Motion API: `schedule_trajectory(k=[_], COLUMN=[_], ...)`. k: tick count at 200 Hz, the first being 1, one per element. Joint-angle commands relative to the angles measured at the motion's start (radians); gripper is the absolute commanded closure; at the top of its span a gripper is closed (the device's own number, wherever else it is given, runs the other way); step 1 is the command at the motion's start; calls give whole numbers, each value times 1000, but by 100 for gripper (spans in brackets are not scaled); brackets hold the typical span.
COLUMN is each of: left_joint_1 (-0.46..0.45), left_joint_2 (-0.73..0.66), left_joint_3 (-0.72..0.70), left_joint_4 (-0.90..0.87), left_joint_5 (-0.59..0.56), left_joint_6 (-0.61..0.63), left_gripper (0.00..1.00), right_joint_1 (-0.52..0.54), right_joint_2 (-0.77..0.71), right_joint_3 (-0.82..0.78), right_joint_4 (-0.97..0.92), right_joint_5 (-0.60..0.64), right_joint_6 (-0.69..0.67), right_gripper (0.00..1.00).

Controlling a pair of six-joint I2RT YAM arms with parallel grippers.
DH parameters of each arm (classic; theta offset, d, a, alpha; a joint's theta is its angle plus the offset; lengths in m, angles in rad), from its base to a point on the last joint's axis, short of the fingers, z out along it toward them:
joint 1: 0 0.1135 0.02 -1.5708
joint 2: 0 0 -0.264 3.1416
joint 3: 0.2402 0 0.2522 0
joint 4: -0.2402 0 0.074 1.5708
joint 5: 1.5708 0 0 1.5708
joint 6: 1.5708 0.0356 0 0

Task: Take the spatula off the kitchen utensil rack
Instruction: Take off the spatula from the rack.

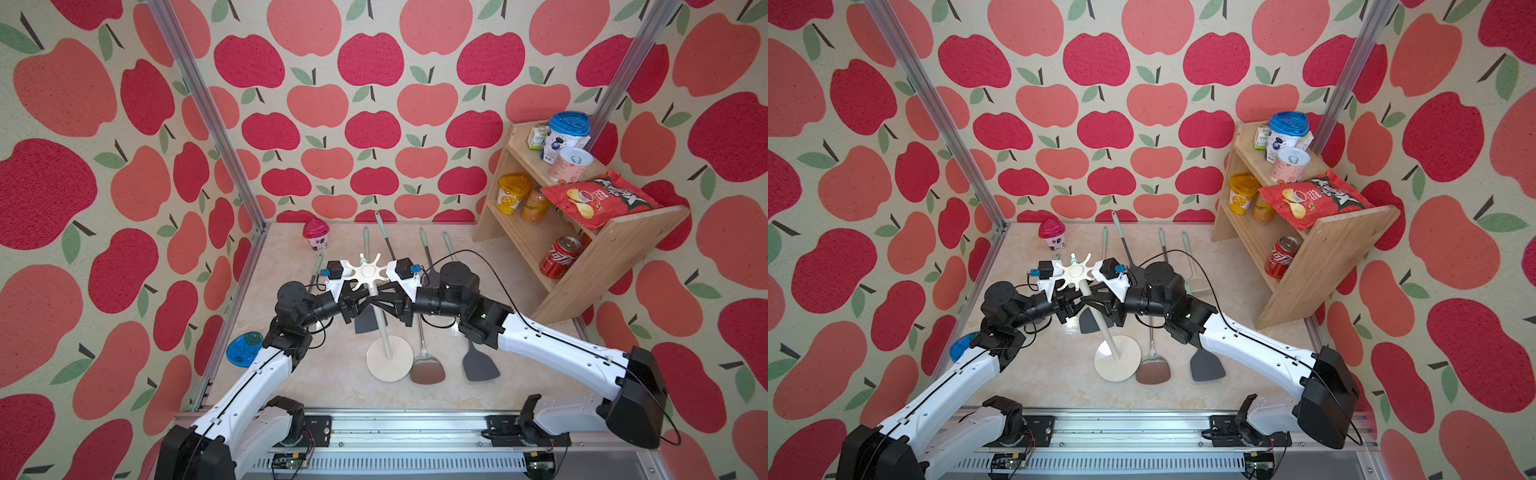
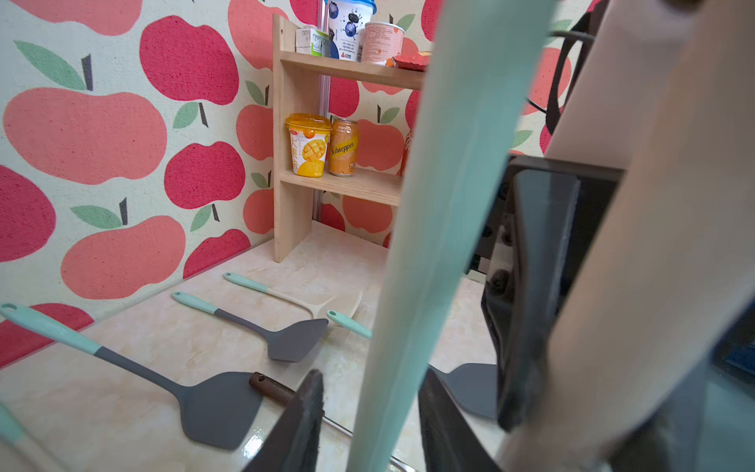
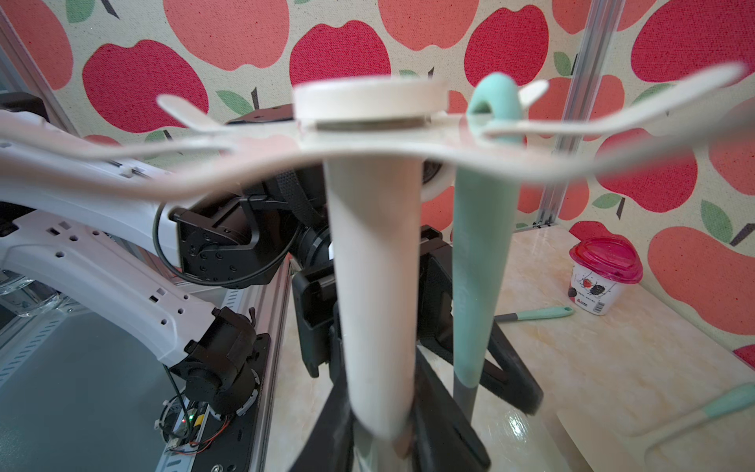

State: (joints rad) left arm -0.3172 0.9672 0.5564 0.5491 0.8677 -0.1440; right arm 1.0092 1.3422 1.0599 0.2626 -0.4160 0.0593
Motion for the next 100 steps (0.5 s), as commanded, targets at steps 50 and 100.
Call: schedule_trajectory(k=[50,100], left_joint_1=[-5,-4], left_joint_2=[-35,-74], left_joint_3=[39,42], left_joint_4=[-51,-101], left_joint_5=[-68,-227], left_joint_6=[53,89], left_gripper=[100,100], right_joint_1=[20,22], right_joint_2=[-51,-66], right_joint_3=[-27,-50], right_joint_4=[-5,-10], right_joint_5=[3,11], right_joint_6=[23,26], right_gripper=[100,100])
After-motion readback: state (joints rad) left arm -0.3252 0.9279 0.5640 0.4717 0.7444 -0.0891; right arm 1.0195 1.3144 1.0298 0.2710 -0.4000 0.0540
